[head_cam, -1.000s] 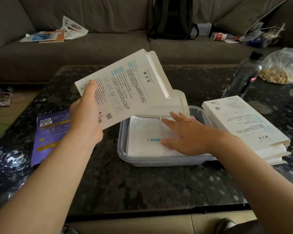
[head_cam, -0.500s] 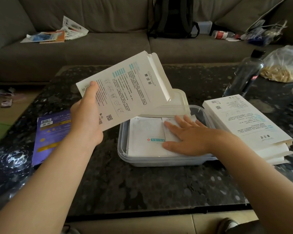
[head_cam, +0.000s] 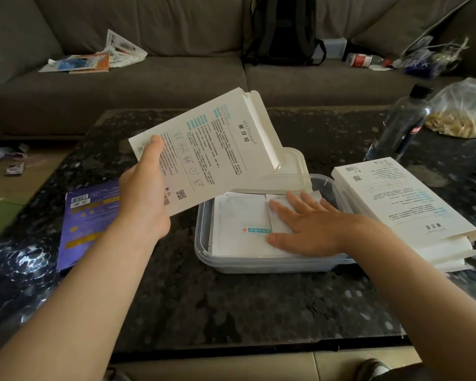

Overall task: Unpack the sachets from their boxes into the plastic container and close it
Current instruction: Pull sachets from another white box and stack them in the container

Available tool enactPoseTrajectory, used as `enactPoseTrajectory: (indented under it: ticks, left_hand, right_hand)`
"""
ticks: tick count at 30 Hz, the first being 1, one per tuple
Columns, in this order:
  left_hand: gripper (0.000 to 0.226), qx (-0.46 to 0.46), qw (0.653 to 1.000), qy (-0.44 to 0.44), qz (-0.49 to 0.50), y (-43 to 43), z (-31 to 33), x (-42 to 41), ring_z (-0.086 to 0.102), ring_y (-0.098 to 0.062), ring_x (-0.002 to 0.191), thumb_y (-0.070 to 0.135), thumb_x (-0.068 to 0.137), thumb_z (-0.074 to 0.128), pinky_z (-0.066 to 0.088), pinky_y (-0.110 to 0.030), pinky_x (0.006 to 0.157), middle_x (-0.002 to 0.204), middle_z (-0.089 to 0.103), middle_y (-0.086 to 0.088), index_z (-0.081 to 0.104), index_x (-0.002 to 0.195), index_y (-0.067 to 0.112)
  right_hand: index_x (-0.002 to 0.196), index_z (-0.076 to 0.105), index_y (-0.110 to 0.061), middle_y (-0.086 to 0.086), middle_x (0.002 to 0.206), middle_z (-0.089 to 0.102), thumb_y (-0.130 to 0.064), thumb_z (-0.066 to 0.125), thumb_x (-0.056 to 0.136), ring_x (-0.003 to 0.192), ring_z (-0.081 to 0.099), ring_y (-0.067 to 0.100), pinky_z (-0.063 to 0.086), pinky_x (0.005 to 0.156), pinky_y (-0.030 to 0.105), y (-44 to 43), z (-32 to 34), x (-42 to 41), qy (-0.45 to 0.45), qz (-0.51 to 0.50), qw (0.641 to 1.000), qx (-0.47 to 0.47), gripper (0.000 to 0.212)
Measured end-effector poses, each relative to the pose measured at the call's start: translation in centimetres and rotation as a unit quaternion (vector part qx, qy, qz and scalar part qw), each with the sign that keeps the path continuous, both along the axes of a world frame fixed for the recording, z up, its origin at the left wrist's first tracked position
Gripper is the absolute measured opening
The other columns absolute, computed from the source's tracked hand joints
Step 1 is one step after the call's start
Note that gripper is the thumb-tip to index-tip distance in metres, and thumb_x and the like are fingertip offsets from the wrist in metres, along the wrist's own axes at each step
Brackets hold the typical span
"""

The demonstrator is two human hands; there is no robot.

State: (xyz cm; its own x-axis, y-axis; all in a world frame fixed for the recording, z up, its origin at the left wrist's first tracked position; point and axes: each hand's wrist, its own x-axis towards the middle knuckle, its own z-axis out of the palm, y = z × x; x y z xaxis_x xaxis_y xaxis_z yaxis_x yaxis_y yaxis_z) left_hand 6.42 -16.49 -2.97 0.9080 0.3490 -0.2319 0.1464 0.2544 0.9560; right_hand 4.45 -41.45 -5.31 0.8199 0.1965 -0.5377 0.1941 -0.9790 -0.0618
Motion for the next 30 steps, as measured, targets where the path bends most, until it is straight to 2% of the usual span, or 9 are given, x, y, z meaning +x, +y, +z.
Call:
enactPoseTrajectory:
  ticks: [2, 5, 6, 8, 11, 14, 18, 25, 30]
  left_hand:
    - [0.027, 0.004, 1.0, -0.002, -0.003, 0.0, 0.1, -0.1, 0.075, -0.012, 0.092, 0.062, 0.097, 0.061, 0.055, -0.034, 0.07, 0.087, 0.08, 0.017, 0.075, 0.1, 0.038]
    - [0.028, 0.008, 1.0, -0.005, -0.008, 0.0, 0.2, 0.0, 0.075, -0.011, 0.093, 0.06, 0.098, 0.061, 0.057, -0.035, 0.072, 0.089, 0.08, 0.017, 0.075, 0.101, 0.037]
    - [0.027, 0.011, 1.0, -0.008, -0.009, 0.0, 0.2, 0.1, 0.075, -0.011, 0.092, 0.06, 0.098, 0.06, 0.057, -0.035, 0.072, 0.089, 0.08, 0.017, 0.075, 0.1, 0.037]
    - [0.028, 0.021, 1.0, -0.015, -0.009, -0.3, 0.2, 0.1, 0.075, -0.011, 0.091, 0.059, 0.099, 0.06, 0.057, -0.035, 0.072, 0.088, 0.08, 0.017, 0.075, 0.098, 0.036]
    - [0.03, 0.041, 0.999, -0.026, -0.013, -0.5, 0.0, 0.1, 0.076, -0.013, 0.091, 0.059, 0.099, 0.059, 0.058, -0.035, 0.073, 0.093, 0.081, 0.014, 0.076, 0.099, 0.035]
    - [0.031, 0.049, 0.998, -0.034, -0.016, -0.6, -0.1, 0.1, 0.077, -0.014, 0.092, 0.059, 0.099, 0.058, 0.057, -0.036, 0.074, 0.096, 0.081, 0.013, 0.076, 0.099, 0.035]
    - [0.031, 0.051, 0.997, -0.05, -0.03, -0.5, 0.0, 0.0, 0.077, -0.016, 0.096, 0.058, 0.1, 0.057, 0.059, -0.039, 0.079, 0.1, 0.081, 0.012, 0.077, 0.099, 0.035]
    - [0.029, 0.069, 0.994, -0.073, -0.035, -0.1, -0.1, 0.1, 0.076, -0.018, 0.097, 0.053, 0.101, 0.058, 0.058, -0.044, 0.083, 0.101, 0.081, 0.009, 0.076, 0.094, 0.032]
    - [0.025, 0.111, 0.987, -0.106, -0.052, -0.2, -0.2, -0.1, 0.077, -0.014, 0.093, 0.047, 0.103, 0.058, 0.059, -0.041, 0.08, 0.1, 0.08, 0.009, 0.073, 0.092, 0.031]
  right_hand:
    - [0.157, -0.008, -0.038, -0.001, 0.168, -0.012, -0.075, 0.031, 0.092, 0.154, -0.012, 0.029, 0.001, 0.122, 0.052, 0.2, 0.5, -0.2, -0.026, -0.006, 0.999, 0.022, 0.084]
    - [0.154, 0.029, -0.03, -0.001, 0.16, 0.033, -0.053, 0.054, 0.096, 0.143, 0.036, 0.023, 0.034, 0.114, 0.043, 0.2, 3.2, -0.2, -0.133, -0.083, 0.979, 0.132, 0.067]
    - [0.146, 0.044, -0.028, -0.001, 0.149, 0.049, -0.042, 0.058, 0.097, 0.128, 0.052, 0.02, 0.043, 0.104, 0.038, 0.2, 4.4, -0.1, -0.195, -0.107, 0.958, 0.179, 0.052]
    - [0.121, 0.065, -0.027, -0.004, 0.117, 0.069, -0.023, 0.059, 0.098, 0.098, 0.065, 0.011, 0.055, 0.088, 0.031, 0.4, 6.6, -0.2, -0.304, -0.153, 0.899, 0.276, 0.024]
    - [0.098, 0.07, -0.026, -0.008, 0.095, 0.071, -0.015, 0.061, 0.096, 0.086, 0.07, 0.01, 0.06, 0.08, 0.032, 1.0, 8.2, -0.6, -0.359, -0.2, 0.823, 0.393, 0.015]
    - [0.098, 0.068, -0.02, -0.007, 0.095, 0.073, -0.013, 0.06, 0.097, 0.086, 0.072, 0.014, 0.062, 0.08, 0.033, 2.0, 8.4, -0.9, -0.277, -0.236, 0.8, 0.478, 0.011]
    - [0.099, 0.067, -0.012, 0.002, 0.104, 0.072, -0.008, 0.056, 0.099, 0.095, 0.071, 0.024, 0.061, 0.086, 0.043, 3.1, 8.4, -0.9, -0.165, -0.271, 0.772, 0.55, 0.011]
    - [0.106, 0.069, -0.007, 0.008, 0.111, 0.072, -0.008, 0.056, 0.099, 0.101, 0.071, 0.029, 0.057, 0.093, 0.049, 2.8, 8.1, -0.2, -0.043, -0.304, 0.732, 0.609, 0.014]
    - [0.117, 0.066, -0.012, 0.005, 0.115, 0.07, -0.008, 0.06, 0.096, 0.108, 0.065, 0.029, 0.056, 0.093, 0.048, 2.9, 7.3, 0.2, 0.015, -0.329, 0.718, 0.613, 0.022]
